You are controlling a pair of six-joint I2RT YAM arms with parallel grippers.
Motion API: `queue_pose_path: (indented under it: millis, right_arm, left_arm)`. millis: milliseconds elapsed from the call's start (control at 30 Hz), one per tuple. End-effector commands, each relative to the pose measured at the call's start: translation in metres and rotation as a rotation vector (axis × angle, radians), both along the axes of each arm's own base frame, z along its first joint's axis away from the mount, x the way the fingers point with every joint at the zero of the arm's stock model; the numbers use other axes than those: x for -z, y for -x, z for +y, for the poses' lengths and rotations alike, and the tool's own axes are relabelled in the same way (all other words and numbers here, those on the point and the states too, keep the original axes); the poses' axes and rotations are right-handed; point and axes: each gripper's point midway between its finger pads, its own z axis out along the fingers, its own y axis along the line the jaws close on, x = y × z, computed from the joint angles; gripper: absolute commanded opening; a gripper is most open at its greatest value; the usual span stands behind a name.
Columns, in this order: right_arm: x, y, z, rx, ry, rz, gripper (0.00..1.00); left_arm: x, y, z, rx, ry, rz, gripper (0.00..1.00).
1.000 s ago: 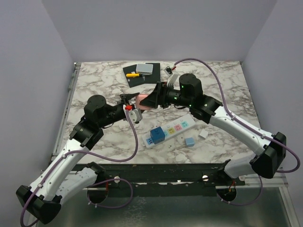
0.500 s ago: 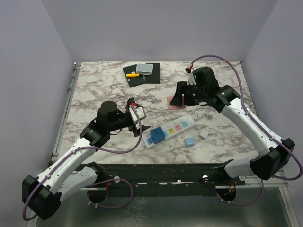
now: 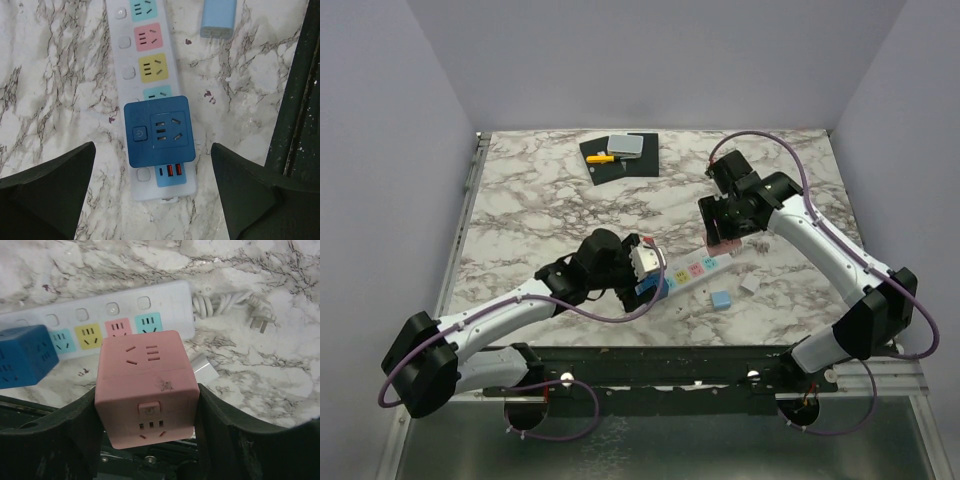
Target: Insert the plug
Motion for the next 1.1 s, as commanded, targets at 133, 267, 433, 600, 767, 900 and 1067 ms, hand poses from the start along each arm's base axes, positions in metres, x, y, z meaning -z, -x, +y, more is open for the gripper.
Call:
queue_pose_path:
  millis: [133,267,433,600,767,900,1067]
  right_arm:
    - [0.032,-0.003,-0.005,-0.183,0.11,0.036,0.01]
    - [0.043,-0.006,0.0,-0.207,0.112,0.058,0.01]
    - [0.06,-0.005,0.001,-0.249,0.145,0.133,0.0]
    - [0.07,-0.008,0.006,-0.248,0.139,0.182,0.01]
    - [0.072,-0.014,0.009,-0.242,0.135,0.197,0.01]
    - [0.078,-0.013,0.009,-0.242,0.142,0.217,0.01]
    - [0.085,-0.009,0.003,-0.237,0.168,0.24,0.01]
  left_arm:
    - [0.006,-0.019,-0.004,-0.039,-0.061,-0.051,0.99]
    - [0.01,-0.018,-0.006,-0.023,-0.068,-0.057,0.99]
    - [0.012,-0.015,-0.003,-0.006,-0.082,-0.082,0.99]
    - [0.008,-0.012,0.003,0.016,-0.092,-0.12,0.99]
    - [0.006,-0.008,0.01,0.026,-0.103,-0.146,0.99]
    - [0.005,-0.008,0.011,0.028,-0.104,-0.155,0.99]
    - [0.001,-0.01,0.011,0.027,-0.104,-0.171,0.99]
